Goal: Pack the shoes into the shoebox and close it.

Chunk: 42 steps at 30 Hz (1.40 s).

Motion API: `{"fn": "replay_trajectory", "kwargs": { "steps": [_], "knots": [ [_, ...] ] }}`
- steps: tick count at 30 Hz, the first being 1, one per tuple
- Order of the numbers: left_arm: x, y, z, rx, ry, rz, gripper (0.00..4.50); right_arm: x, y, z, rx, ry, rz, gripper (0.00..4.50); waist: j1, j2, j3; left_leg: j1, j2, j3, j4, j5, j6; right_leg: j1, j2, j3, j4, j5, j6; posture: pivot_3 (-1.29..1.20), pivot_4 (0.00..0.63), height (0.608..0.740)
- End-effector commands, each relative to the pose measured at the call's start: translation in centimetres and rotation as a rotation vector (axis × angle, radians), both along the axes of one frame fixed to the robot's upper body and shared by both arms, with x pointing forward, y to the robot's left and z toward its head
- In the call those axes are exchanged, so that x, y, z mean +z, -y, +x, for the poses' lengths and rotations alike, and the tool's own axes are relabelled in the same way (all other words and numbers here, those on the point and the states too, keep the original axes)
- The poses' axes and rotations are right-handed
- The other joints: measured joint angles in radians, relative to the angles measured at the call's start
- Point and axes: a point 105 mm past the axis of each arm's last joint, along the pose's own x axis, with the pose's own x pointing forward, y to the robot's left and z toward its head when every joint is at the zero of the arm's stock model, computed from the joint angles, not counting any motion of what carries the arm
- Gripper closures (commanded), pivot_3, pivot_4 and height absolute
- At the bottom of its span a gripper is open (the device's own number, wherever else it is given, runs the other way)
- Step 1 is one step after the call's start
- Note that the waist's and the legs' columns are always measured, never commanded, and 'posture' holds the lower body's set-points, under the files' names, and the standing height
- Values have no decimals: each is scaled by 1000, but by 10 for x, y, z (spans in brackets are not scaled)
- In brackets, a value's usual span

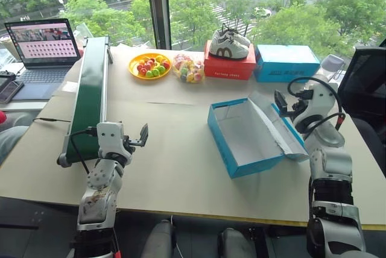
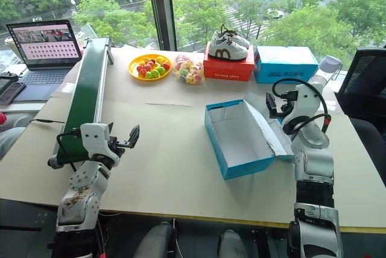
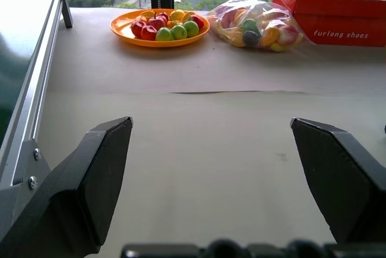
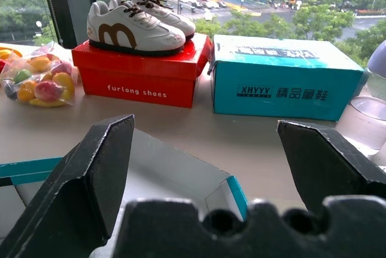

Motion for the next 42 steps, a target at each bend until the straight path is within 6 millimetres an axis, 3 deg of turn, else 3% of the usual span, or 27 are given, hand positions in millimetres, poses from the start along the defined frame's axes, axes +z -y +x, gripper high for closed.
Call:
{"fn": "replay_trajectory", "kwargs": {
  "steps": [1,3,5,8,10,14,17,21,27,42],
  "knots": [
    [32,-5,-1,8,102,61,0,38,-49,-5,200,111,64,91,0,0,0,0,0,0,0,0,0,0,0,0,0,0,0,0,150,740],
    [58,-24,-5,81,176,103,0,70,-127,-28,595,165,140,91,-11,-1,3,0,0,0,0,0,0,-1,0,0,1,0,0,0,150,740],
    [67,-43,-6,153,183,84,0,80,-164,-51,836,141,162,91,-33,0,4,0,7,1,-1,0,0,-4,7,3,2,3,-5,0,150,740],
    [72,-70,-7,251,161,35,0,81,-196,-86,1122,73,164,91,-24,-1,4,0,14,1,-1,0,0,-2,15,2,0,3,-5,0,150,740],
    [73,-78,-9,271,138,28,0,76,-204,-100,1231,28,150,91,-13,-3,4,1,16,0,-1,0,-1,-1,15,0,0,2,-7,0,150,740],
    [58,-105,-13,373,-12,-10,0,41,-217,-116,1341,-120,-10,91,-5,-7,5,1,16,0,0,-6,-9,-4,15,-1,-2,0,-11,0,150,740],
    [48,-122,-19,414,-84,-13,0,18,-224,-111,1316,-172,-101,91,-6,-8,5,1,17,2,0,-6,-10,-5,15,0,-4,-2,-12,0,150,740],
    [37,-128,-21,387,-164,6,0,3,-234,-99,1242,-177,-176,91,-9,-8,4,1,17,3,-1,-6,-10,-9,16,1,-1,2,-15,0,150,740],
    [40,-134,-16,375,-164,-2,0,-7,-243,-93,1186,-162,-208,91,-7,-12,5,-2,18,4,-2,-5,-12,-14,16,2,0,6,-14,0,150,740],
    [36,-129,-3,352,-218,20,0,-24,-233,-80,1043,-195,-188,91,-2,-15,5,-6,19,5,-2,-5,-13,-16,17,2,0,7,-15,0,150,740]
  ]
}}
